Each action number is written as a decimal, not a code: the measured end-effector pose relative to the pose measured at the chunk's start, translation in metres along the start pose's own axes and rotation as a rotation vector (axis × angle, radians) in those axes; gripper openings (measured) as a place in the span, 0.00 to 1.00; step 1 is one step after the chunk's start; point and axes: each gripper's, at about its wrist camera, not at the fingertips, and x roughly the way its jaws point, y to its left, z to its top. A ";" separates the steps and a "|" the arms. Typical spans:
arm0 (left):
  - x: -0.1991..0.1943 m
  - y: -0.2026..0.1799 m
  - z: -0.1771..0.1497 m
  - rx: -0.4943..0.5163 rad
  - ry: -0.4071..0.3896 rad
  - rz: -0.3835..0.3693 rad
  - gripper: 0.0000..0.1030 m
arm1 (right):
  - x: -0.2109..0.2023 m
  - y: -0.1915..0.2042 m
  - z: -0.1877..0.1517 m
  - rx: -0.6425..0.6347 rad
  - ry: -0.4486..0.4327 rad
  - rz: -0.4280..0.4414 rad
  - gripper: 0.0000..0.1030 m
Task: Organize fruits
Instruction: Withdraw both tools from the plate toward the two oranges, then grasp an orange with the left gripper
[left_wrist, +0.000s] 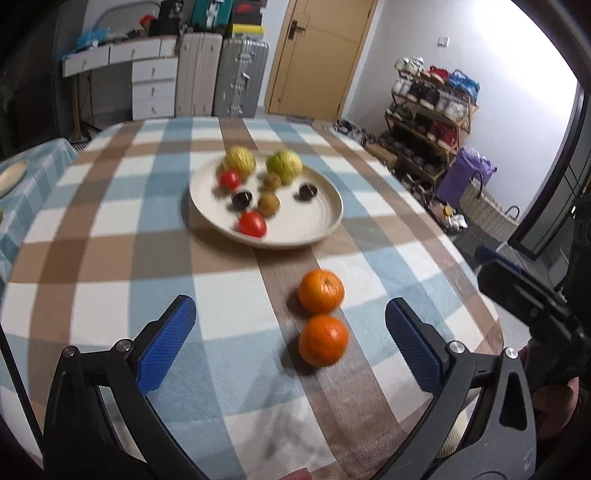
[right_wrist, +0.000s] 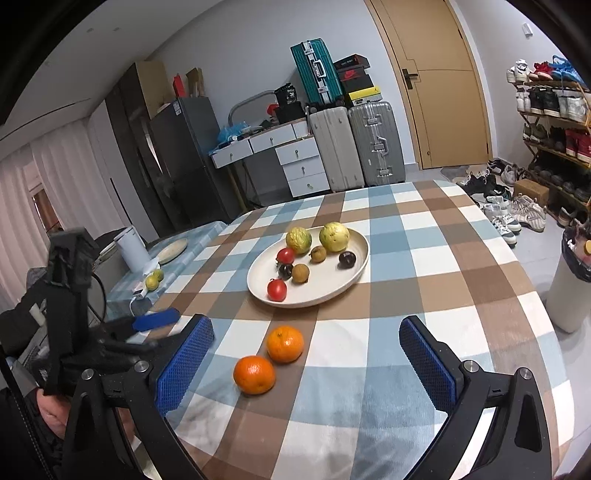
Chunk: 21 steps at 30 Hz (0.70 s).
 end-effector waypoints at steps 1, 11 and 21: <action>0.005 -0.002 -0.002 0.007 0.014 -0.002 1.00 | 0.001 -0.001 -0.002 -0.001 0.002 -0.004 1.00; 0.044 -0.006 -0.018 0.007 0.141 -0.063 0.99 | 0.012 -0.027 -0.012 0.062 0.022 -0.059 1.00; 0.063 -0.013 -0.025 0.034 0.199 -0.112 0.78 | 0.031 -0.029 -0.024 0.064 0.083 -0.034 1.00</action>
